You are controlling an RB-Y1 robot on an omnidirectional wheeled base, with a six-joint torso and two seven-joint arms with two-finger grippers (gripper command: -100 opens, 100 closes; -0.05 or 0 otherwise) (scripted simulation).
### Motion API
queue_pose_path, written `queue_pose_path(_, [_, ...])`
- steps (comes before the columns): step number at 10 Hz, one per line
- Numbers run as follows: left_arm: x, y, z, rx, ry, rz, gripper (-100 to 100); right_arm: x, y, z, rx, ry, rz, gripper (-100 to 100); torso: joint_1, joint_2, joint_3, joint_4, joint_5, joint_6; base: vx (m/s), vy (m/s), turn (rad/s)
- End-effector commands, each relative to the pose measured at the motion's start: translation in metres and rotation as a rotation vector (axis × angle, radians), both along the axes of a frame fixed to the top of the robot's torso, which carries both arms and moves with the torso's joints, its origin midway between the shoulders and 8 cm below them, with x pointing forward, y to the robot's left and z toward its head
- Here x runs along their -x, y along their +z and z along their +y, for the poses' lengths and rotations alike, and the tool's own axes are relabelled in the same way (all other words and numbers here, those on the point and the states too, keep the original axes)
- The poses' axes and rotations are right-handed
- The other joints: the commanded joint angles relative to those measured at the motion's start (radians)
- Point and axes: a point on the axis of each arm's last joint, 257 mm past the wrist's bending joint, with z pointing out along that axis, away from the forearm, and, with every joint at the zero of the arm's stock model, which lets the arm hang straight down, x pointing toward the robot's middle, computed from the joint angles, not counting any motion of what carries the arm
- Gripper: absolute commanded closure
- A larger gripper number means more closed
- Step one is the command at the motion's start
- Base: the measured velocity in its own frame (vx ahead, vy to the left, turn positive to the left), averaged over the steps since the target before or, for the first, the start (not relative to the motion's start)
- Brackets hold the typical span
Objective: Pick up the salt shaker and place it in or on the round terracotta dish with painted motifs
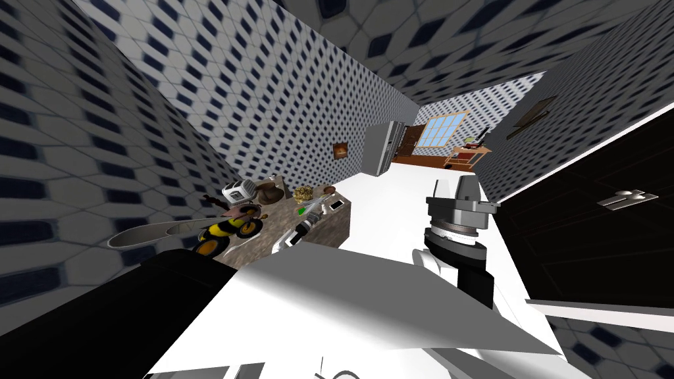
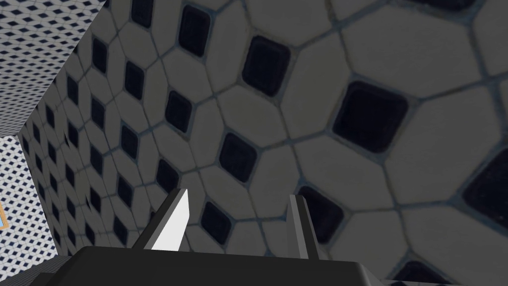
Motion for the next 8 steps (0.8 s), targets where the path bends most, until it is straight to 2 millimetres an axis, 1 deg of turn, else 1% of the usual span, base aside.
queue_pose_path(1, [0.0, 0.0, 0.0, 0.0, 0.0, 0.0, 100, 0.0, 0.0, 0.0, 0.0, 0.0, 0.0, 0, 0.0, 0.0, 0.0, 0.0, 0.0, 0.0, 0.0, 0.0, 0.0])
queue_pose_path(4, [0.0, 0.0, 0.0, 0.0, 0.0, 0.0, 100, 0.0, 0.0, 0.0, 0.0, 0.0, 0.0, 0, 0.0, 0.0, 0.0, 0.0, 0.0, 0.0, 0.0, 0.0, 0.0])
queue_pose_path(5, [0.0, 0.0, 0.0, 0.0, 0.0, 0.0, 0, 0.0, 0.0, 0.0, 0.0, 0.0, 0.0, 0, 0.0, 0.0, 0.0, 0.0, 0.0, 0.0, 0.0, 0.0, 0.0])
queue_pose_path(6, [0.002, -0.007, -0.006, -0.019, -0.01, -0.004, -100, 0.0, 0.0, 0.0, 0.0, 0.0, 0.0, 0, 0.0, 0.0, 0.0, 0.0, 0.0, 0.0, 0.004, -0.004, 0.013])
queue_pose_path(8, [0.004, -0.013, -0.013, -0.037, -0.02, -0.007, -100, 0.0, 0.0, 0.0, 0.0, 0.0, 0.0, 0, 0.0, 0.0, 0.0, 0.0, 0.0, 0.0, 0.007, -0.008, 0.025])
